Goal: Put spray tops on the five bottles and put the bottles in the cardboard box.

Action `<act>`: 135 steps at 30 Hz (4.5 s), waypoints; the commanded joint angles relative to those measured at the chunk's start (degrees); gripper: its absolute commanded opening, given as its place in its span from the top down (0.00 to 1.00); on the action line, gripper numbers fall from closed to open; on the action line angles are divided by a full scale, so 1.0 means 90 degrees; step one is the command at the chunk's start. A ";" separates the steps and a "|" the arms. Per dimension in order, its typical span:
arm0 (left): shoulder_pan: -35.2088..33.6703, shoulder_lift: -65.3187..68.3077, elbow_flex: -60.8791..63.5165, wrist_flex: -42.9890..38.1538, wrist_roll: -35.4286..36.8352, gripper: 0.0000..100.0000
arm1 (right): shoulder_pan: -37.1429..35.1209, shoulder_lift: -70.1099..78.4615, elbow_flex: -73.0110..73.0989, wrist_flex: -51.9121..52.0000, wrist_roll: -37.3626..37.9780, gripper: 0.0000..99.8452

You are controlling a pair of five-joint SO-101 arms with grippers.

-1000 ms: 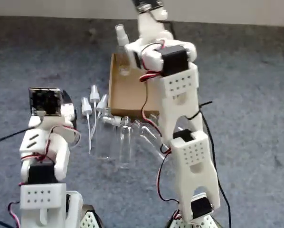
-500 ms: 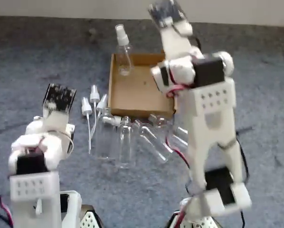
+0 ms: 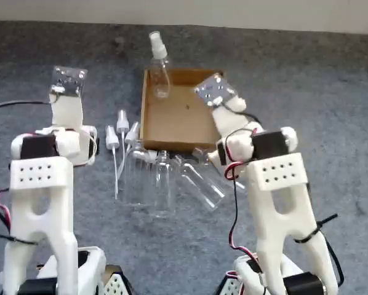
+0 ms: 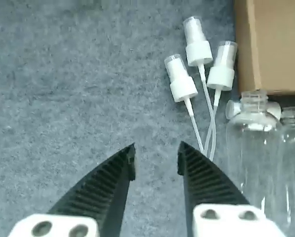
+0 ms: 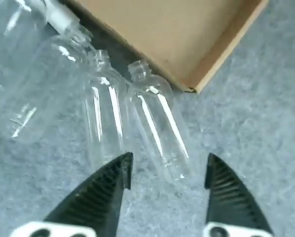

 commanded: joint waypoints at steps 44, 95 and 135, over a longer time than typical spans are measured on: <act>-0.0024 0.1031 -0.0542 -0.0176 0.0156 0.81 | 0.2672 0.1822 0.1568 -0.2310 0.1055 0.93; 0.0093 0.5690 -0.4606 0.1729 -0.0879 1.00 | 0.5045 0.1822 0.1480 -0.1695 0.0918 0.77; 0.0532 0.1148 0.1460 -0.0889 -0.0625 1.00 | 0.3726 0.4772 -0.2144 -0.0640 0.0918 0.68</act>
